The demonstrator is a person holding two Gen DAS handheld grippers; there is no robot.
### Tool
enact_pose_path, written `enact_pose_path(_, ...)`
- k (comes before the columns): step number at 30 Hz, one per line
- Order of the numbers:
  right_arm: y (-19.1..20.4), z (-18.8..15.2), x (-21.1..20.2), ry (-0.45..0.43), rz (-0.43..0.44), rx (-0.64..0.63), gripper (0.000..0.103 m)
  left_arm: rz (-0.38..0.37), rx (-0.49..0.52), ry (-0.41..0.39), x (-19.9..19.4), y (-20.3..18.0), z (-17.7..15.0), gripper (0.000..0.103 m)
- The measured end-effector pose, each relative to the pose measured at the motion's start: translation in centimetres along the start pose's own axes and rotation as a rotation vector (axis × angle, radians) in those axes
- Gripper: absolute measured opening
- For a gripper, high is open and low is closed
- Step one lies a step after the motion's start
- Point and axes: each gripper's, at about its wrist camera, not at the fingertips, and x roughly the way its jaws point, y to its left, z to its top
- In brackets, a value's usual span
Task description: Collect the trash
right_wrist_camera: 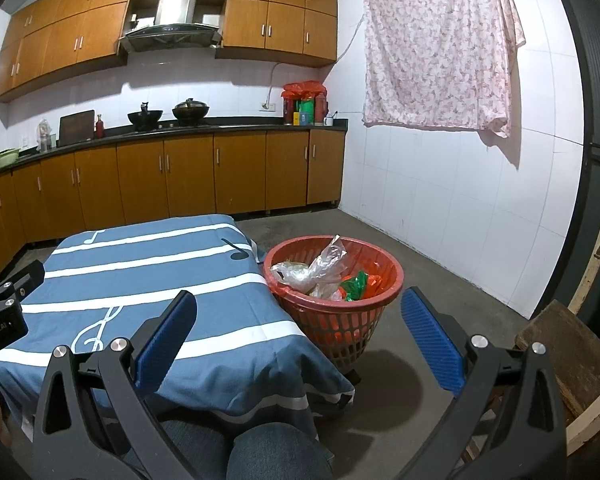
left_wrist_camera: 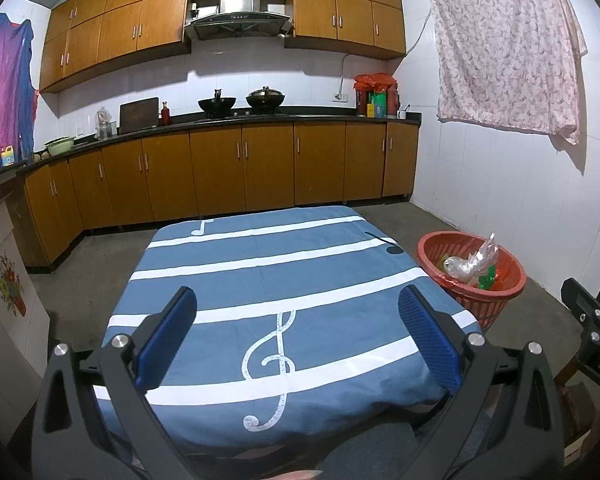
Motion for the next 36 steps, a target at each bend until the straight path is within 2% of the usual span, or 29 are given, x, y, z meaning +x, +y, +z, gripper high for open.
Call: enact_pose_path(36, 0.01, 0.09, 0.01, 0.003, 0.000, -0.001, 0.101, -0.002, -0.006, 0.001, -0.17, -0.16, 0.09, 0.099)
